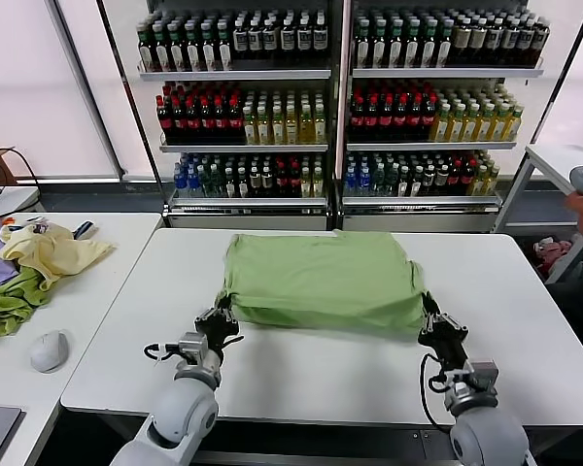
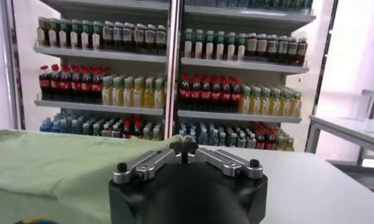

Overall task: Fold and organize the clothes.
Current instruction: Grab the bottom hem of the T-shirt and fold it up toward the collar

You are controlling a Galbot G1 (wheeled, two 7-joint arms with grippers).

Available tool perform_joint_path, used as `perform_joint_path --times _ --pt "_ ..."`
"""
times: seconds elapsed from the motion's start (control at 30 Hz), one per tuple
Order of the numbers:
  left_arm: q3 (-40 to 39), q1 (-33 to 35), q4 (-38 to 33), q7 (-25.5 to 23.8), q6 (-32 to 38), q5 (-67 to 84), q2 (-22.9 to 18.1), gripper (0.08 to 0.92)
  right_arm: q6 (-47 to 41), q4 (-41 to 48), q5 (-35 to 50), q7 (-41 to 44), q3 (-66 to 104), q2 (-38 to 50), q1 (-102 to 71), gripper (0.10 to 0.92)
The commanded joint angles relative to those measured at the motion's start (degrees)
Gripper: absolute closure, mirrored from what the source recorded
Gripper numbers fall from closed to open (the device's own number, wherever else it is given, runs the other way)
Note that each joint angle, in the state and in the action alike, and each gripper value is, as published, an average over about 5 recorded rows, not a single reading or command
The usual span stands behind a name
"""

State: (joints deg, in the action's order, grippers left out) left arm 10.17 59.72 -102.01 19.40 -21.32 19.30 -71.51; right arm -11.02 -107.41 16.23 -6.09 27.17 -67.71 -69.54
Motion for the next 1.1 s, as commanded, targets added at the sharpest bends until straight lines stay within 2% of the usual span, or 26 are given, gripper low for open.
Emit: perform_joint_path --times 0.03,0.23,0.4,0.77,0.97,1.1 --pt "-2.2 -6.9 9.2 0.0 -0.5 -1.8 -0.5 0.907 -0.3 9.1 -1.0 0.2 -2.6 0.4 8.5 0.908" --pt "-3.0 -7.5 10.6 -0.4 -0.9 -3.0 -1.1 0.886 -0.6 11.7 -3.3 1.1 -4.8 -1.0 10.9 0.908" --pt "-3.1 -6.4 9.6 -0.8 -0.9 -4.3 -1.4 0.777 -1.8 12.5 -6.5 2.7 -5.5 -1.3 10.7 0.859" --pt "-1.4 0.4 3.9 0.4 -0.5 -6.3 -1.4 0.458 0.2 5.4 -8.4 3.2 -0.2 -1.1 0.7 0.55" --pt "-0.9 -0.2 5.9 1.4 -2.1 -3.4 -1.4 0.284 -1.8 5.1 -6.2 0.6 1.8 -1.5 -1.2 0.376" --pt "-0.9 -1.9 7.0 2.0 -3.1 -0.7 -1.9 0.197 -5.6 6.4 -1.9 -1.9 1.3 -2.2 -0.2 0.266"
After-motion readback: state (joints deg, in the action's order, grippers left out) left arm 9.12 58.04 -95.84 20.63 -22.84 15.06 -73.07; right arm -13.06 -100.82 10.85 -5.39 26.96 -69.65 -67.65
